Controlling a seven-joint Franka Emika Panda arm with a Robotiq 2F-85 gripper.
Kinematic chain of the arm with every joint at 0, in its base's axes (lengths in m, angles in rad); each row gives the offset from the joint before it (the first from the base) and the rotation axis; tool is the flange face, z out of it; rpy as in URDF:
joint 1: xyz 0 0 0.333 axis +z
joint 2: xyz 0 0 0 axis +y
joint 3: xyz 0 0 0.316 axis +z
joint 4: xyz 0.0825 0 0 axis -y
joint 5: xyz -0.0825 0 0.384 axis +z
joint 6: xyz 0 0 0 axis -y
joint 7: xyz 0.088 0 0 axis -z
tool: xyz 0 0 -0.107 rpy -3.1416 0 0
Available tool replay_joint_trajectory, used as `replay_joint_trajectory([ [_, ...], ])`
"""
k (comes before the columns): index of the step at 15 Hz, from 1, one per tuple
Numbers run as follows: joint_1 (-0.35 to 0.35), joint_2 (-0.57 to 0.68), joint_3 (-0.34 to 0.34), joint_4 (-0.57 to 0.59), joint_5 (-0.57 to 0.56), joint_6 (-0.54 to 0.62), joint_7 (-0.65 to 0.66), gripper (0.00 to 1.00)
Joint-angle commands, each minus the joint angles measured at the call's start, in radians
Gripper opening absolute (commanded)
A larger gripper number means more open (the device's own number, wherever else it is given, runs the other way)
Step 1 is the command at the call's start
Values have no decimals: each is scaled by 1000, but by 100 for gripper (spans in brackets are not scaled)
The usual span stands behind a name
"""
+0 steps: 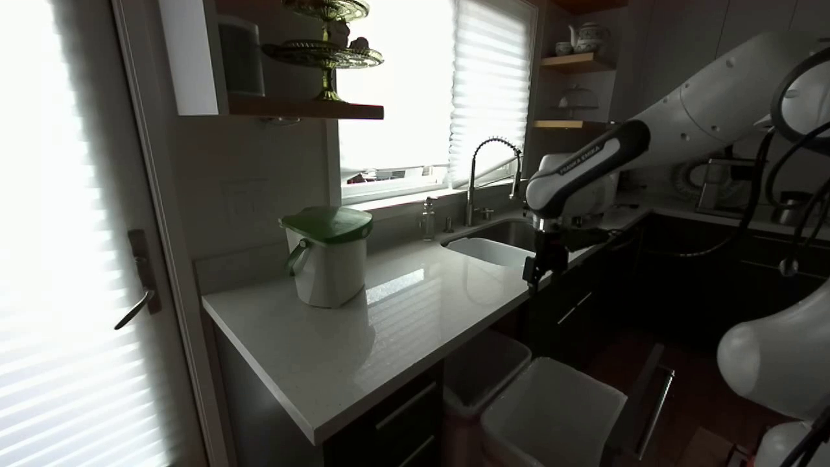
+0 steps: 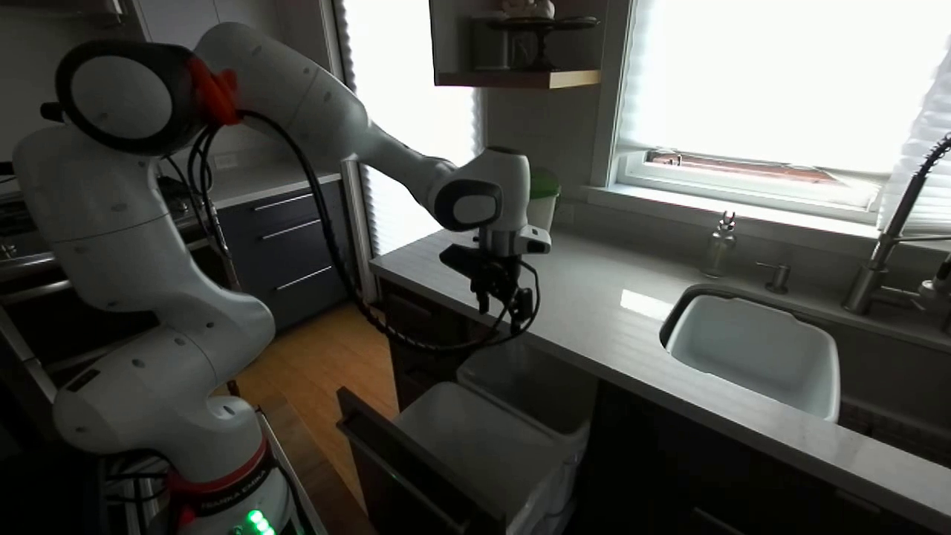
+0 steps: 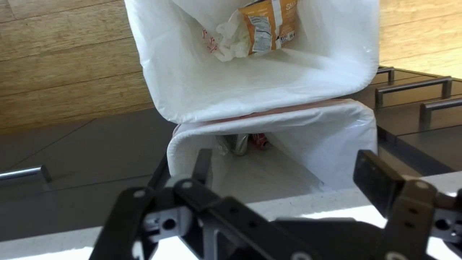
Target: Put the can inside the rubbish bin
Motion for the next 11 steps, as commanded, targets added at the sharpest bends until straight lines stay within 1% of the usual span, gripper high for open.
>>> replay_joint_trajectory([
  [1, 276, -159, -258, -2, 13, -155, -20, 100],
  [2, 354, -44, -334, 29, -60, -104, 43, 100],
  [3, 416, -78, -387, 29, -65, -132, 47, 100],
  [4, 449, -101, -412, 26, -69, -143, 51, 100],
  [6, 466, -119, -422, 18, -72, -147, 54, 100],
  [11, 466, -114, -429, 9, -70, -148, 53, 100],
])
